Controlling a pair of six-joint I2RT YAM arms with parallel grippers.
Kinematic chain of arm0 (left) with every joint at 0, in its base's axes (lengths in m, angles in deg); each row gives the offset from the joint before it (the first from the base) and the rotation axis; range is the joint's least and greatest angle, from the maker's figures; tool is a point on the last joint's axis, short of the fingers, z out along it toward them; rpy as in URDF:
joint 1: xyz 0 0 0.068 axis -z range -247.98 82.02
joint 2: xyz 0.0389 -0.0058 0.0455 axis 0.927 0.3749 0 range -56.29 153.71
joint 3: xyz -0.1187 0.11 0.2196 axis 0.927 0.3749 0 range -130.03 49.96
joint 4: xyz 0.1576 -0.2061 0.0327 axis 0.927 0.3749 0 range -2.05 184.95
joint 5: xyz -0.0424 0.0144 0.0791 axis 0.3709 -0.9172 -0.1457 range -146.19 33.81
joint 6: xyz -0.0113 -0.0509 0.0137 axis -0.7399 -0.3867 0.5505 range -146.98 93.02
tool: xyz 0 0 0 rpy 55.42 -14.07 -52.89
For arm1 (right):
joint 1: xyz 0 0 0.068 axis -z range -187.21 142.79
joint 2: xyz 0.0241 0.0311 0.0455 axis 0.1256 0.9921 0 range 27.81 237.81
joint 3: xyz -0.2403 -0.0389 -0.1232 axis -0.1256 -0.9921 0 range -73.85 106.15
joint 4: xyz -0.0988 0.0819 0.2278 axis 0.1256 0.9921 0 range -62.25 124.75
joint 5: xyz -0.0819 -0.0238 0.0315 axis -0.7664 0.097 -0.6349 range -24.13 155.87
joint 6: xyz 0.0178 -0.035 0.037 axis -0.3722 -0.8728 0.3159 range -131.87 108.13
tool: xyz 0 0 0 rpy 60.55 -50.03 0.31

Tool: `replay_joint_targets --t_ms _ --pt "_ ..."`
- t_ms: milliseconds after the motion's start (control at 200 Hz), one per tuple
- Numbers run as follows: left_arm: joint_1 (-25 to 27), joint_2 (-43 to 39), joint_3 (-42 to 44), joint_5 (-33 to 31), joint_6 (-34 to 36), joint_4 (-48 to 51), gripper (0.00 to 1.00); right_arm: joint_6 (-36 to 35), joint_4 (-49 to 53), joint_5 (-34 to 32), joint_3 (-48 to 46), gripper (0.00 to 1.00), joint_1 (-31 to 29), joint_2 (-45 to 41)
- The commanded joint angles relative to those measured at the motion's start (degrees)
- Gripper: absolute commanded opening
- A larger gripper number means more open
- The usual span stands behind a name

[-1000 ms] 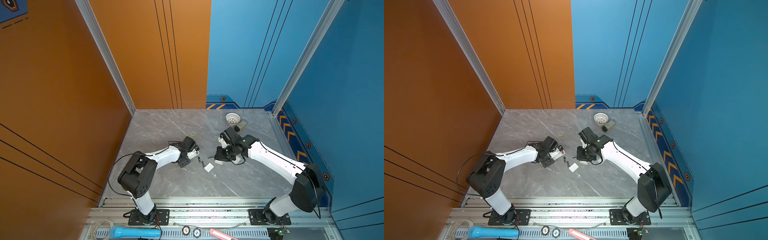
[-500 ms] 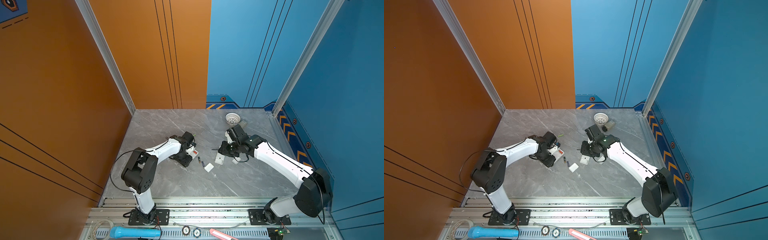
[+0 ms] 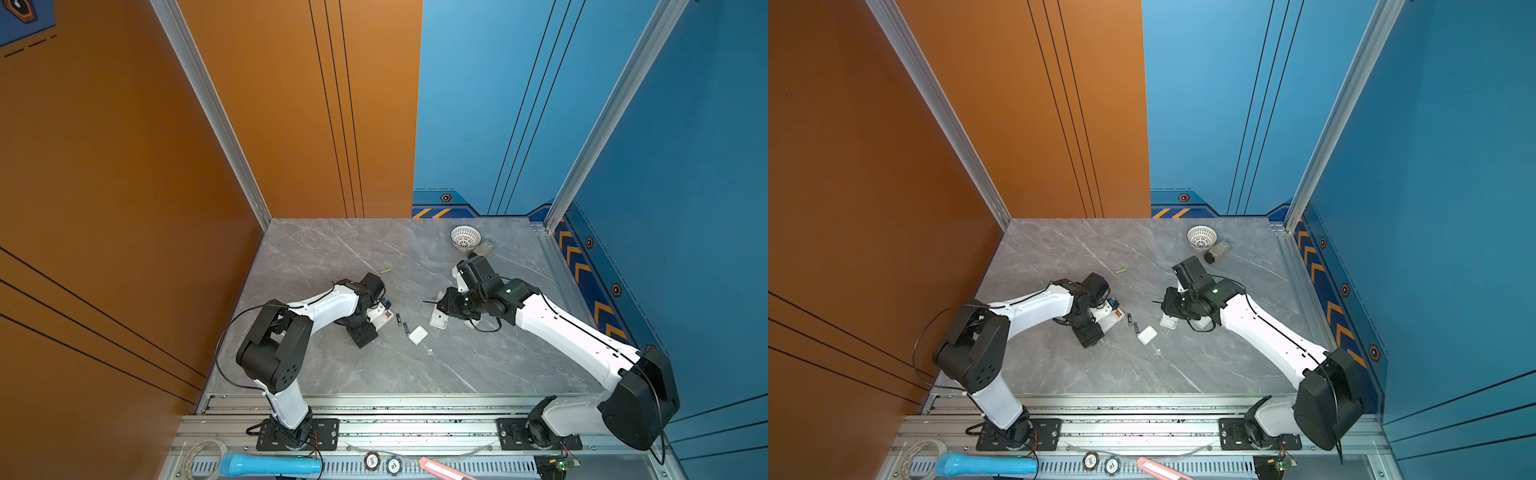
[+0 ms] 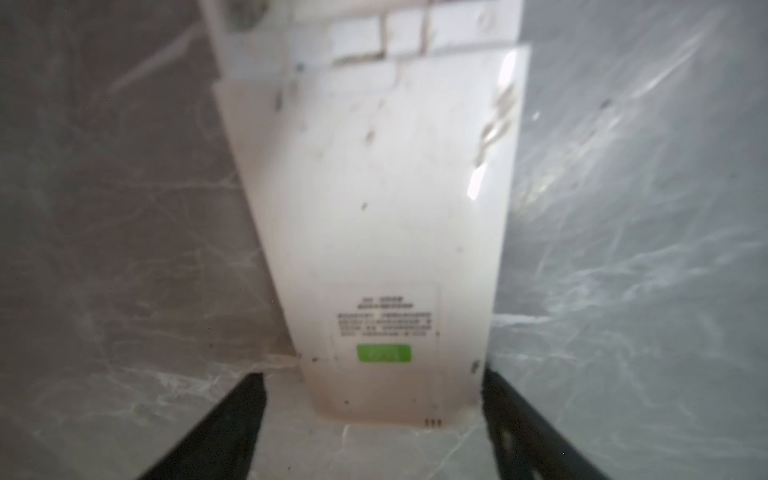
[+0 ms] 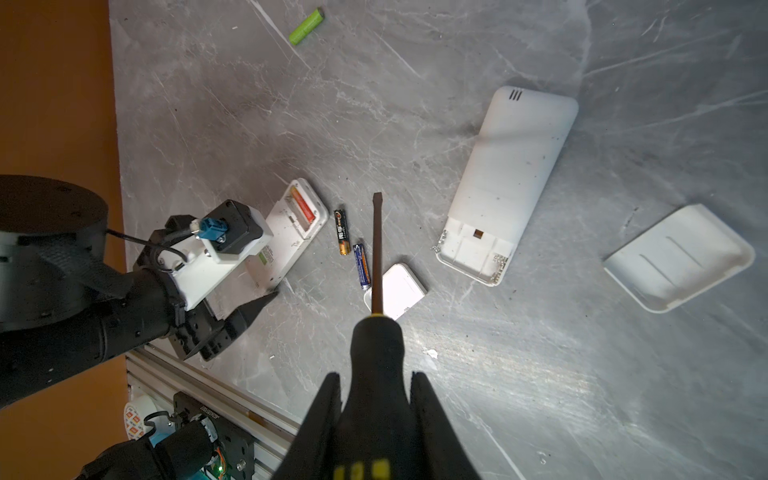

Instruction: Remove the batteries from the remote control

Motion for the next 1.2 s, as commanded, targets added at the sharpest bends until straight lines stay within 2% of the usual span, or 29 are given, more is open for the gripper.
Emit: replay_joint_targets --t_ms 0,65,165,200,230,285,320,390,486,551,631,701,801,891,961,1006,1061,1191 --pt "-3.49 -3.41 -0.30 -3.73 6.05 -3.22 0.98 -1.00 1.67 -0.25 -1.16 0.00 0.12 -2.56" --pt "-4.50 -6.40 -0.45 -3.69 4.23 -4.74 0.98 -1.04 1.71 -0.13 -1.36 0.00 0.29 -3.06" --pt "-3.84 -13.13 -0.89 -3.23 -3.30 -4.09 0.98 -1.42 1.63 0.56 -1.24 0.00 0.44 -3.16" --pt "-3.46 -15.87 -1.48 -4.29 -10.77 -3.18 0.98 -1.61 1.50 0.82 -1.22 0.00 0.59 -3.23" --pt "-3.42 -17.80 -2.89 -2.82 -18.67 -0.98 0.98 -1.71 1.37 1.08 -1.27 0.00 0.66 -3.26" --pt "-2.93 -20.67 -4.62 6.13 -32.43 2.24 0.98 -1.96 1.19 1.61 -1.21 0.00 1.00 -3.29" --pt "-1.62 -22.15 -4.50 9.22 -41.32 3.16 0.99 -2.22 1.03 2.04 -1.26 0.00 1.28 -3.28" --pt "0.79 -25.17 -1.77 14.02 -57.85 2.94 0.98 -2.66 0.84 3.25 -1.17 0.00 2.00 -2.95" --pt "2.75 -29.64 5.69 14.95 -80.56 0.16 0.98 -3.26 0.58 4.81 -1.16 0.00 2.38 -2.91" --pt "4.25 -33.63 9.45 13.23 -92.09 -4.35 1.00 -3.73 0.42 5.47 -1.26 0.00 2.42 -3.24" --pt "7.77 -38.54 12.99 3.91 -105.58 -8.27 0.98 -3.96 -0.10 5.78 -2.16 0.00 2.43 -4.15" --pt "9.16 -40.44 15.41 -1.33 -116.07 -10.88 0.98 -3.81 -0.80 6.43 -3.56 0.00 2.46 -5.06" --pt "10.12 -38.01 13.92 -5.77 -127.24 -3.31 0.98 -3.19 -1.69 7.09 -5.74 0.00 2.42 -6.49" --pt "8.93 -31.51 11.92 -2.75 -136.41 2.46 0.98 -2.69 -2.33 7.64 -7.65 0.00 2.47 -7.69" --pt "8.12 -25.24 9.40 -1.23 -138.91 4.53 0.98 -2.43 -2.50 7.77 -8.58 0.00 2.44 -8.64" --pt "7.85 -22.03 8.89 -0.78 -141.10 2.30 0.98 -2.34 -2.67 7.96 -9.02 0.00 2.49 -9.02" --pt "6.95 -18.64 8.41 -1.43 -140.68 -1.80 0.98 -2.25 -2.40 8.27 -9.16 0.00 2.34 -9.42" --pt "3.66 -12.11 5.14 -2.50 -140.18 -2.27 0.98 -2.51 -1.19 8.00 -8.60 0.00 1.63 -10.63"
